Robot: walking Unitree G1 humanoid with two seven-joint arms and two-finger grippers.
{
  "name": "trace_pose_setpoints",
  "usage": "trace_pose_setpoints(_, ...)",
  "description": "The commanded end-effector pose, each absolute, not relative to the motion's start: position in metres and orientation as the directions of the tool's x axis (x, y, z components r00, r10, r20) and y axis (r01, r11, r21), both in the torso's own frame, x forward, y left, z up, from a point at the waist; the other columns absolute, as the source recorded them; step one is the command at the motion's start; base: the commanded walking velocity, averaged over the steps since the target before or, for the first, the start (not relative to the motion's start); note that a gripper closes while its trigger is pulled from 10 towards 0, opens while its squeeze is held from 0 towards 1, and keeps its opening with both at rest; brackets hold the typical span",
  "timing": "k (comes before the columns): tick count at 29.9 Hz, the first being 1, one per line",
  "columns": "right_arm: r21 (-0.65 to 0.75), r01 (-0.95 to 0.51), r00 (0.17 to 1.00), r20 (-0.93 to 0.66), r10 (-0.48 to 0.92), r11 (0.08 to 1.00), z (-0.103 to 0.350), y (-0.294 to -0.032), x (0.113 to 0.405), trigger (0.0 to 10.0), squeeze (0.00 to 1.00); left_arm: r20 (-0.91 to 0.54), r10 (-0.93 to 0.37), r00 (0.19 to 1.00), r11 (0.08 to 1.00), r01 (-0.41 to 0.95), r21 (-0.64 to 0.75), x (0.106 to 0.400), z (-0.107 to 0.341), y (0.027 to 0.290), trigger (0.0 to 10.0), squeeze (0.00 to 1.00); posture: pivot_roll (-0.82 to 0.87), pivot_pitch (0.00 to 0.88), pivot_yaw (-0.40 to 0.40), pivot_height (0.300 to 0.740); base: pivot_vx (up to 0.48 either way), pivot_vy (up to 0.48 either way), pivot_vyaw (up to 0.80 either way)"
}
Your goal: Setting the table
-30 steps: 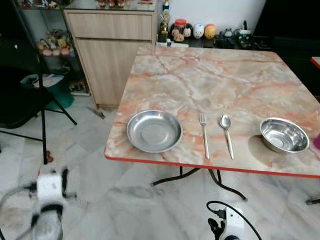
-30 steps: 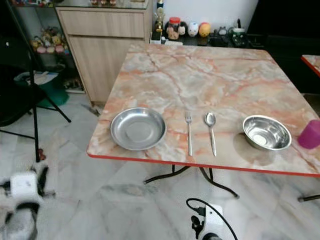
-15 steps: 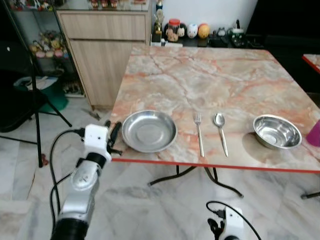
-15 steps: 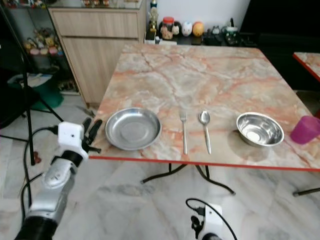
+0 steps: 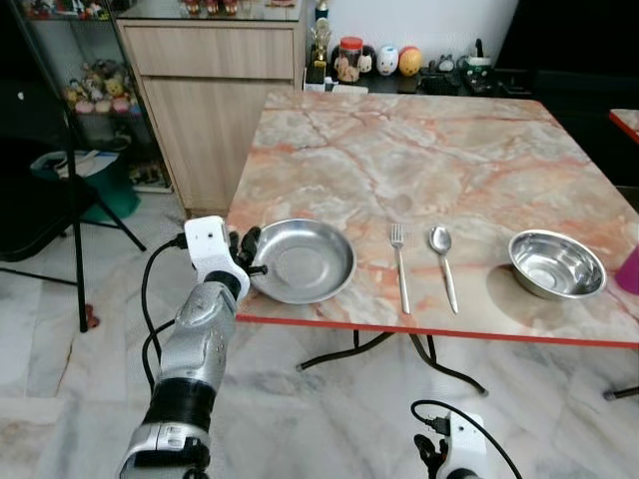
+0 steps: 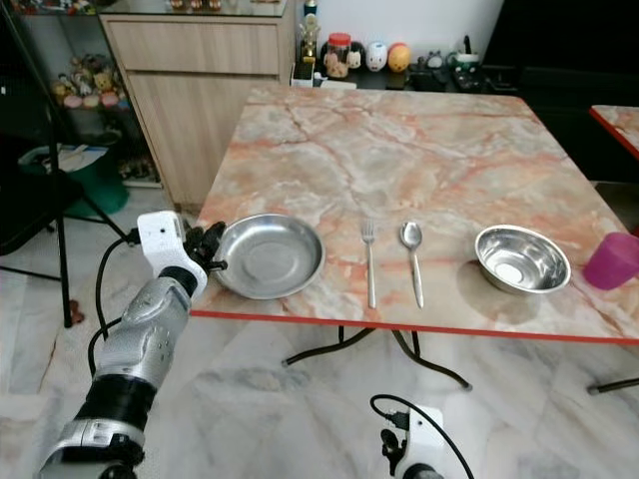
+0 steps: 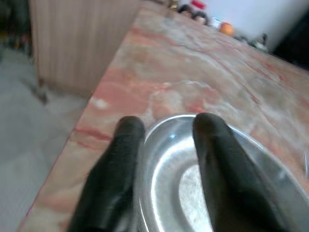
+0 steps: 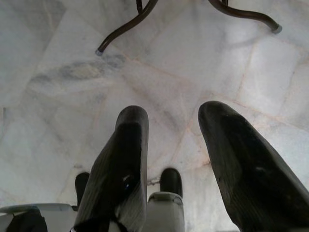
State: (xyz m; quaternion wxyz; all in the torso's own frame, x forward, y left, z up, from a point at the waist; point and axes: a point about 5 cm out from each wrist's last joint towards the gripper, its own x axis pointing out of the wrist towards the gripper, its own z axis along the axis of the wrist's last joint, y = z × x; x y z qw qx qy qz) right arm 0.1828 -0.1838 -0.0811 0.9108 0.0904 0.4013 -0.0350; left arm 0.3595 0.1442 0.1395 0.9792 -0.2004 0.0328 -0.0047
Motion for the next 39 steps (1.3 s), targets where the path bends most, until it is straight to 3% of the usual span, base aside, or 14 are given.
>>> trace_pose_setpoints(1, 0.139, 0.148, 0.671, -0.742, 0.004, 0.979, -0.082, -0.184, 0.182, 10.0, 0.00, -0.101, -0.009, 0.995, 0.900, -0.036, -0.434, 0.363, 0.138, 0.144, 10.0, 1.00, 0.08, 0.000, -0.032, 0.740, 0.000, 0.000, 0.00)
trace_pose_setpoints(10, 0.140, 0.149, 0.668, -0.744, 0.005, 0.979, -0.082, -0.184, 0.181, 10.0, 0.00, -0.181, 0.020, 0.983, 0.925, -0.087, -0.371, 0.372, 0.136, 0.147, 10.0, 1.00, 0.08, 0.000, -0.033, 0.740, 0.000, 0.000, 0.00)
trace_pose_setpoints(11, 0.140, 0.148, 0.668, -0.744, 0.006, 0.979, -0.082, -0.184, 0.181, 10.0, 0.00, -0.193, 0.023, 0.981, 0.928, -0.093, -0.361, 0.372, 0.134, 0.147, 10.0, 0.01, 0.08, 0.000, -0.034, 0.740, 0.000, 0.000, 0.00)
trace_pose_setpoints(14, 0.140, 0.143, 0.668, -0.745, 0.009, 0.980, -0.082, -0.184, 0.181, 10.0, 0.00, -0.221, 0.027, 0.975, 0.947, -0.096, -0.306, 0.371, 0.127, 0.148, 10.0, 0.00, 0.08, 0.000, -0.034, 0.740, 0.000, 0.000, 0.00)
trace_pose_setpoints(23, 0.143, 0.139, 0.669, -0.743, 0.013, 0.980, -0.082, -0.184, 0.181, 10.0, 0.00, -0.262, 0.054, 0.963, 0.941, -0.137, -0.310, 0.368, 0.116, 0.153, 10.0, 0.00, 0.08, 0.000, -0.035, 0.740, 0.000, 0.000, 0.00)
trace_pose_setpoints(39, 0.144, 0.134, 0.669, -0.743, 0.018, 0.980, -0.082, -0.184, 0.182, 10.0, 0.00, -0.301, -0.062, 0.951, 0.958, -0.027, -0.284, 0.363, 0.106, 0.139, 10.0, 0.00, 0.08, 0.000, -0.035, 0.740, 0.000, 0.000, 0.00)
